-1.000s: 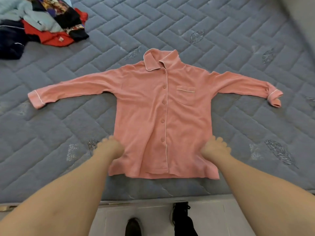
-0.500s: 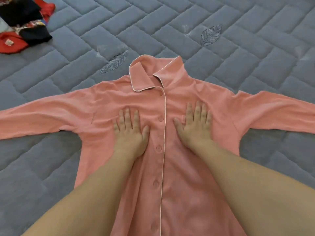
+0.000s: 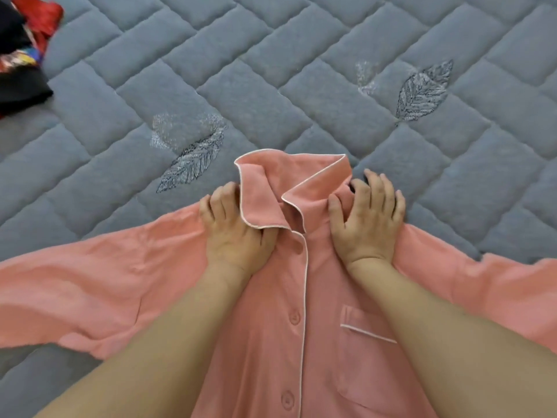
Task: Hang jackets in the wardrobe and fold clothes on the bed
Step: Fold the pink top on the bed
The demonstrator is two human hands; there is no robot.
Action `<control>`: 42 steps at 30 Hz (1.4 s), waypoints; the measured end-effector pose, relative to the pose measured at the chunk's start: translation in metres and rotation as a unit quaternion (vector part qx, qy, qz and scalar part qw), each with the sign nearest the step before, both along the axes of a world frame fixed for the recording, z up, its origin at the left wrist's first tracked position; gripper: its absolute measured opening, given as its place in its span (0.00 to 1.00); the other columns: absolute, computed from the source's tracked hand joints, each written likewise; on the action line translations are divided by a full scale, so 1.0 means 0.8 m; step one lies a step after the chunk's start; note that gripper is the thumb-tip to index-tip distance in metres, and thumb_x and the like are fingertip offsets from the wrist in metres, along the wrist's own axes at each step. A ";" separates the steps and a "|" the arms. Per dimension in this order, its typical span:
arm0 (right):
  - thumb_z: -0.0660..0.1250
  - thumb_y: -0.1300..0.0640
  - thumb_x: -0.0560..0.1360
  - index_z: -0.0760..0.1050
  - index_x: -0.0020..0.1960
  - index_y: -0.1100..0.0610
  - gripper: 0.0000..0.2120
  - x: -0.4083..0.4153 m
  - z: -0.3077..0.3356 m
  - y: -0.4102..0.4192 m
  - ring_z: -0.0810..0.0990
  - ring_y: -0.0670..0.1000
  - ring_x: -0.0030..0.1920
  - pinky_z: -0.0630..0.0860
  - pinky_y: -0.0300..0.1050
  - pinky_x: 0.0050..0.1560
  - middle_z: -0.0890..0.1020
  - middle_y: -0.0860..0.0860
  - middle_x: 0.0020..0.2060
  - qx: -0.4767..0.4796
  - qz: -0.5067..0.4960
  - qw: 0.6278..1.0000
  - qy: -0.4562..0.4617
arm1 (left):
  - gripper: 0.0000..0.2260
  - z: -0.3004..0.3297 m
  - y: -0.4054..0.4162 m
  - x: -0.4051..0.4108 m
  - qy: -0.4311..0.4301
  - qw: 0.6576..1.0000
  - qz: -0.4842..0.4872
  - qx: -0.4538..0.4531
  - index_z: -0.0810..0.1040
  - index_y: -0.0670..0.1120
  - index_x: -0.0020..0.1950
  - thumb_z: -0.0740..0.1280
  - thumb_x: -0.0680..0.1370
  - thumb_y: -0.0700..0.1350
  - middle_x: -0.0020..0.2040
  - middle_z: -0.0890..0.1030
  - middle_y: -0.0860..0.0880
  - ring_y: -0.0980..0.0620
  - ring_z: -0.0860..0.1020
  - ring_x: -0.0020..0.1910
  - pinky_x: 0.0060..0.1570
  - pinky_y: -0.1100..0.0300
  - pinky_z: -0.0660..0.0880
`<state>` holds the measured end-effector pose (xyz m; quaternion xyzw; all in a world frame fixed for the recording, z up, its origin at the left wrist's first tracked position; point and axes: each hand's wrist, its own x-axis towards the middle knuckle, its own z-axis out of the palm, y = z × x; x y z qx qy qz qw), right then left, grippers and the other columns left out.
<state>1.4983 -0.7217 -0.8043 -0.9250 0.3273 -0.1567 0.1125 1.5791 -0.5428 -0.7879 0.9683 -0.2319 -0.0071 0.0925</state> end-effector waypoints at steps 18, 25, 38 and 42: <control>0.54 0.61 0.72 0.74 0.62 0.60 0.21 -0.004 -0.005 -0.002 0.69 0.60 0.70 0.57 0.61 0.73 0.76 0.52 0.66 -0.002 0.026 0.999 -0.043 | 0.09 0.096 -0.082 0.138 0.343 0.939 -0.035 0.013 0.70 0.47 0.34 0.68 0.71 0.48 0.30 0.74 0.50 0.48 0.73 0.32 0.37 0.60 0.66; 0.62 0.64 0.75 0.77 0.57 0.60 0.12 -0.017 0.035 -0.001 0.75 0.58 0.63 0.64 0.52 0.68 0.80 0.53 0.58 0.152 0.003 0.982 -0.114 | 0.03 0.137 -0.028 0.065 0.026 0.985 -0.171 0.015 0.67 0.50 0.38 0.59 0.70 0.48 0.41 0.70 0.53 0.47 0.66 0.46 0.55 0.47 0.59; 0.51 0.46 0.79 0.51 0.79 0.51 0.30 -0.120 0.082 0.098 0.45 0.54 0.79 0.40 0.60 0.76 0.48 0.54 0.80 0.107 0.158 0.957 0.217 | 0.28 0.090 0.109 -0.088 0.326 0.933 -0.147 0.037 0.62 0.49 0.73 0.62 0.73 0.42 0.79 0.49 0.49 0.47 0.51 0.77 0.74 0.53 0.55; 0.57 0.52 0.74 0.51 0.79 0.61 0.36 -0.078 0.076 0.168 0.46 0.60 0.79 0.40 0.63 0.75 0.50 0.60 0.79 0.069 0.083 0.971 0.215 | 0.25 0.086 0.203 -0.073 0.272 0.958 0.050 -0.081 0.65 0.48 0.73 0.63 0.75 0.42 0.73 0.60 0.44 0.41 0.63 0.70 0.71 0.52 0.60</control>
